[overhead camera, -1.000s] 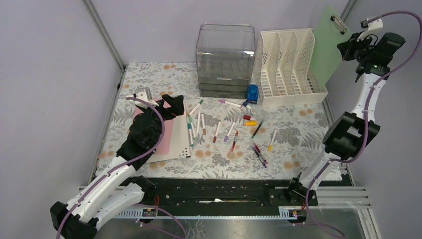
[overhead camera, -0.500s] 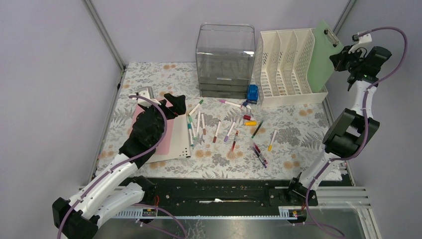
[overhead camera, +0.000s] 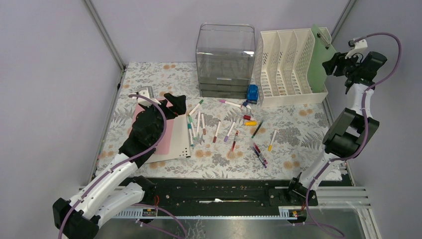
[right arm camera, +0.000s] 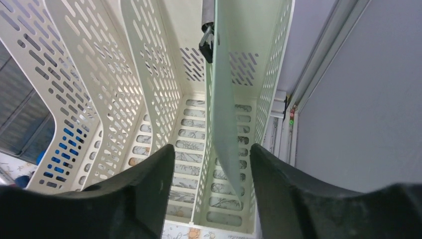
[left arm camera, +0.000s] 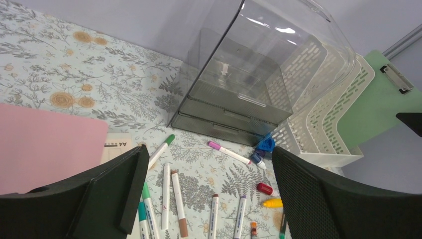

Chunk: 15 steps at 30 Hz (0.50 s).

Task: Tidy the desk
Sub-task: Place the folder in the storage box.

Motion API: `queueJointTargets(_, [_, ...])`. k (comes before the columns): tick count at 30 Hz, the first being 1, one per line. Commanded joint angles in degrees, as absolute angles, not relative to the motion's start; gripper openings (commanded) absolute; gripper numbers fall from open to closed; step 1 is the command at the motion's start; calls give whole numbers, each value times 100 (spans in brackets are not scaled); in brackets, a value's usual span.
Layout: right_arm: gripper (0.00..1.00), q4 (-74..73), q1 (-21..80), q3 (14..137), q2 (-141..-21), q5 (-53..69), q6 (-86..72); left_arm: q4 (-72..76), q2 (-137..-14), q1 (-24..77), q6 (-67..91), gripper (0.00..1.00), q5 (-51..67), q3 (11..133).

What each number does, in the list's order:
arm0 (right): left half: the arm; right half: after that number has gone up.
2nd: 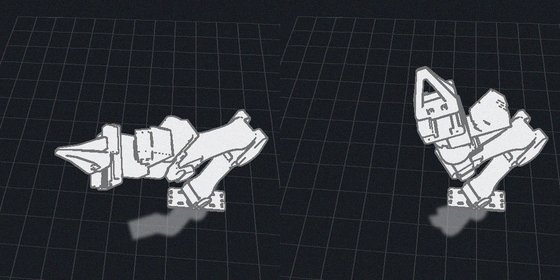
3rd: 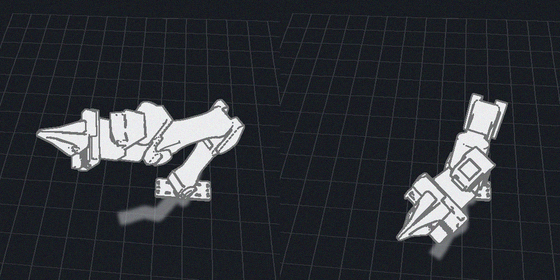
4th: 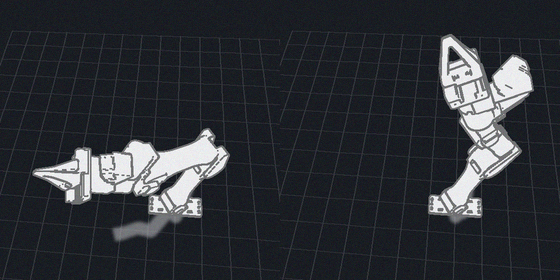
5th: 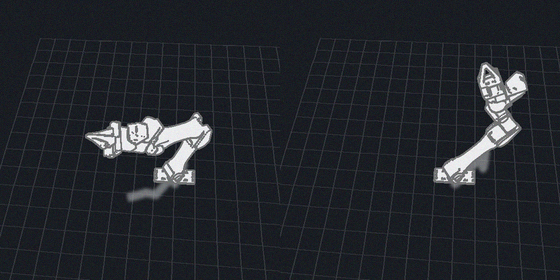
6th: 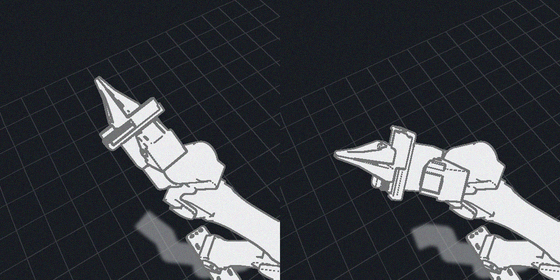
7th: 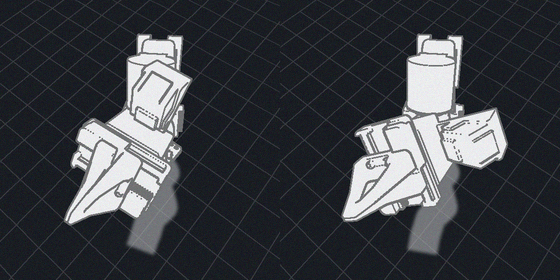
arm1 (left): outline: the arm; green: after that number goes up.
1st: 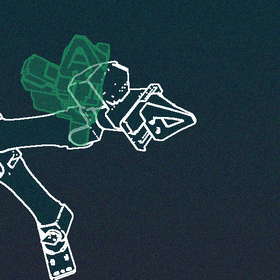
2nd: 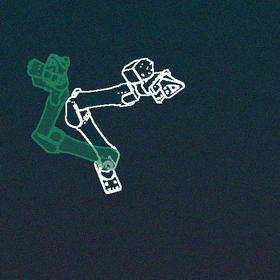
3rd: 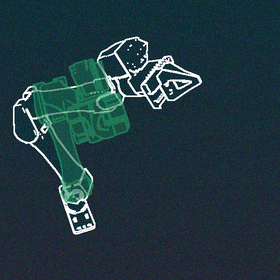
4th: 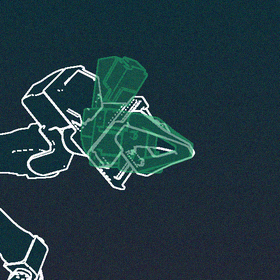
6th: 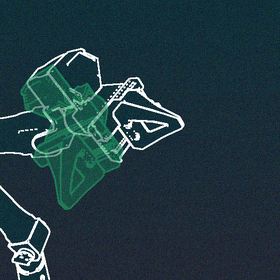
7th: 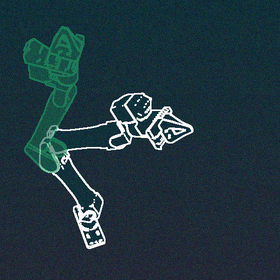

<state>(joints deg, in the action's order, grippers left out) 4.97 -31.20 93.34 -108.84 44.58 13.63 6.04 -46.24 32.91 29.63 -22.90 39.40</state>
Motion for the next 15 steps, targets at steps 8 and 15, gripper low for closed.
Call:
queueJointTargets(8, [100, -528, -3430, 9061, -9578, 3863, 1408, -283, -4822, 3006, 3067, 99, -1502, 4590])
queueJointTargets(15, [100, -1546, -3662, 8412, -8687, 4130, 1796, -1547, -5133, 2743, 2984, 99, -1236, 5024])
